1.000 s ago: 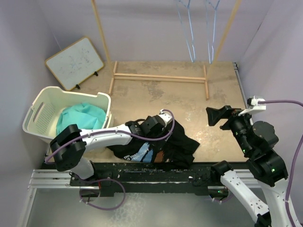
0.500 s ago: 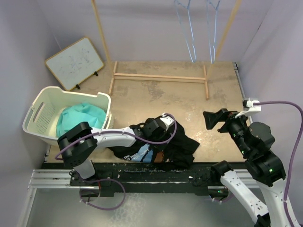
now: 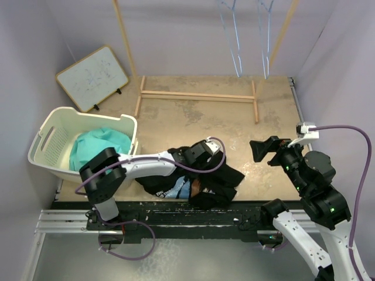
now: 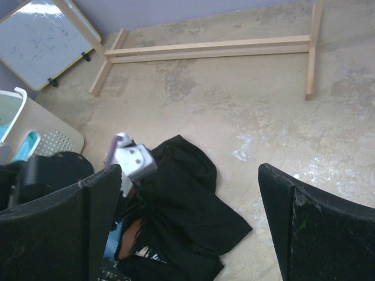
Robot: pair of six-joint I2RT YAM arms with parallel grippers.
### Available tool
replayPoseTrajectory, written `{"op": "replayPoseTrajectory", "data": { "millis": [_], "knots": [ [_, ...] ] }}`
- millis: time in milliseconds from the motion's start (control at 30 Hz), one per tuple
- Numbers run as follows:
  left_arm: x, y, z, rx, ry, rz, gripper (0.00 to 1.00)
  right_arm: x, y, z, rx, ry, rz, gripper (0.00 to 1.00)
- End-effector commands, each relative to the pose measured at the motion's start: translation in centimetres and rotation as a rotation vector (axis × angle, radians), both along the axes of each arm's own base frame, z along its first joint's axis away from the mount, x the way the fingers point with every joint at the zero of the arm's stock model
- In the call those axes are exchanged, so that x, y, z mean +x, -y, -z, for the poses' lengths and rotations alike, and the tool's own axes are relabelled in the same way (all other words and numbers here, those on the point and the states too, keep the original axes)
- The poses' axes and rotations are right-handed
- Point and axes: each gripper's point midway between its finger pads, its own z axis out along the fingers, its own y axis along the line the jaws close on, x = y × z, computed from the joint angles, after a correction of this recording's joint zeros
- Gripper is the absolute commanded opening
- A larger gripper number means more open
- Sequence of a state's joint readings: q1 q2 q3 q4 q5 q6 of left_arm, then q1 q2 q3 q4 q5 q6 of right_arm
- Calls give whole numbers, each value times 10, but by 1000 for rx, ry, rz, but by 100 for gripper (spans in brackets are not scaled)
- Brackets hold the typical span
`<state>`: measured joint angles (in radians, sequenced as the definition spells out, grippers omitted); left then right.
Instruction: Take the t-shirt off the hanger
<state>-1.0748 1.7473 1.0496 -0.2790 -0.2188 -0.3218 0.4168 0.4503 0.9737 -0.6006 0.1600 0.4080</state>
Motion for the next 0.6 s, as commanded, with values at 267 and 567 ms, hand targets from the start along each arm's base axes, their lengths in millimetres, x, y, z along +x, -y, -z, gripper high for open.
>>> {"op": "replayPoseTrajectory", "data": {
  "millis": [267,567],
  "knots": [
    [107,-172,-370,-262,599,-449,0,3,-4,-8,6,30,-17,100],
    [76,-277,-505,-194,908,-719,0,5,-6,-4,0,16,-26,99]
  ]
}}
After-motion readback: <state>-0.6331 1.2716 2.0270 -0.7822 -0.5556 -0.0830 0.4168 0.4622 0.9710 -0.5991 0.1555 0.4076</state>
